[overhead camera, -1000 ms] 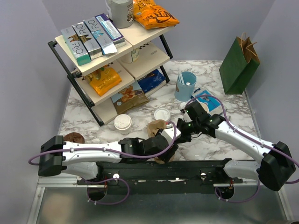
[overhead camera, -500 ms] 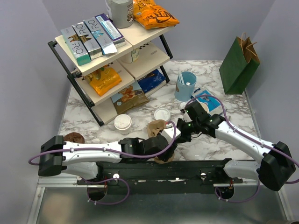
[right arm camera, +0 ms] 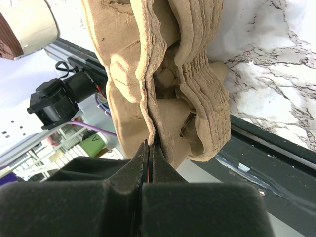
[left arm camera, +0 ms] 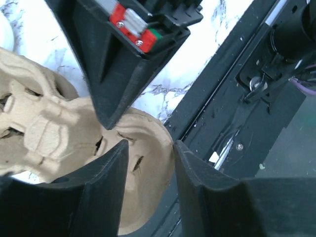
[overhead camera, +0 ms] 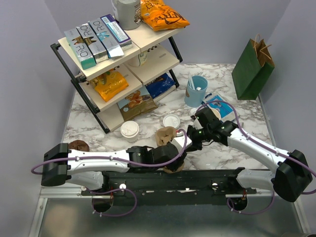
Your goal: Pack the takeout coffee
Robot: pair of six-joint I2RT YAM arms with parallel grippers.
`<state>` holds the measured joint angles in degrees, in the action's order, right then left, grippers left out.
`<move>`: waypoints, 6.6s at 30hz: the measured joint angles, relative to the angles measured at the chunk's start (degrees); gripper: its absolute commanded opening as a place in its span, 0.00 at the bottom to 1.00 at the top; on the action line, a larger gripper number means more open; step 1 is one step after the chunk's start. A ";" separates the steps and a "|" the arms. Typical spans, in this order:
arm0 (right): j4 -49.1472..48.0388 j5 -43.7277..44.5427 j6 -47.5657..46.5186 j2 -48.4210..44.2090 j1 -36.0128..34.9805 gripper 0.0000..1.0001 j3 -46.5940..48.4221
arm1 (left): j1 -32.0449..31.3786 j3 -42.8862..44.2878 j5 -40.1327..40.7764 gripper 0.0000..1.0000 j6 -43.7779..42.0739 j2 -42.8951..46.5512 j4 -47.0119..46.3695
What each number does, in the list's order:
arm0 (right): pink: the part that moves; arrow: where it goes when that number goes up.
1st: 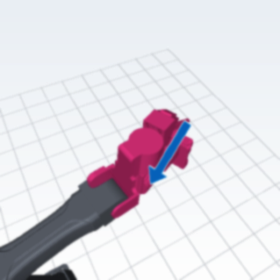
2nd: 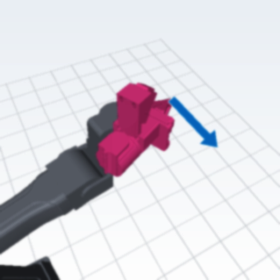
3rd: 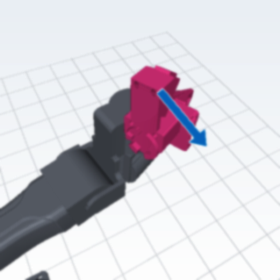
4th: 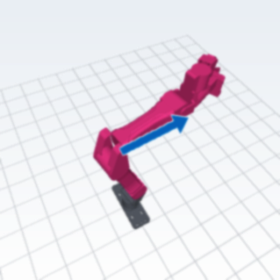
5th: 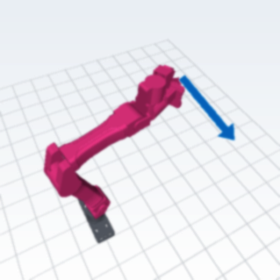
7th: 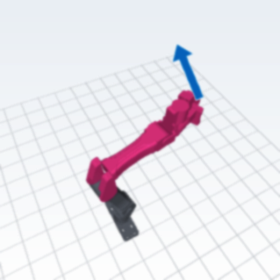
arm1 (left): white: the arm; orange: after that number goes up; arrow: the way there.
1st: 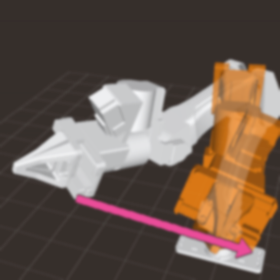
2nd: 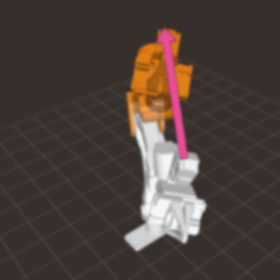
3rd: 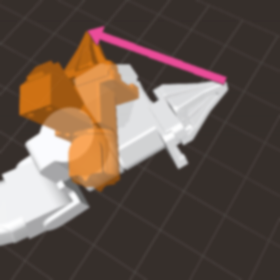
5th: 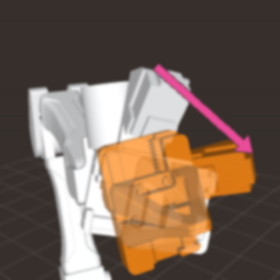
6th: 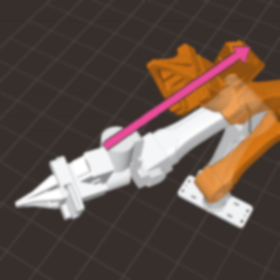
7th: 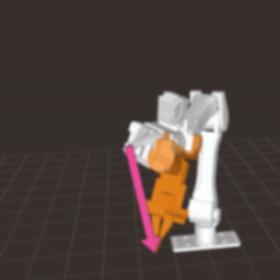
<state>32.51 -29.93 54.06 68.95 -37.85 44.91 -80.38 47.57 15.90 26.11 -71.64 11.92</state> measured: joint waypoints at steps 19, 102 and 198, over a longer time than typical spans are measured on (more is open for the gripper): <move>-1.11 1.18 -0.39 -0.07 0.09 0.22 0.00 | -0.33 2.47 1.62 0.00 4.33 -2.32 2.60; -12.61 10.80 -2.64 -5.29 -8.92 0.30 -6.69 | 12.57 -9.57 -12.96 0.00 17.49 9.40 -2.56; -8.52 13.55 -4.52 -12.37 -9.46 0.45 -6.64 | 13.16 -9.62 -12.04 0.00 19.82 11.34 -5.64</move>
<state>23.99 -16.38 49.54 56.58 -47.31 38.26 -67.22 37.95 3.86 45.93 -60.29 6.28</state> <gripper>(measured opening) 0.454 0.010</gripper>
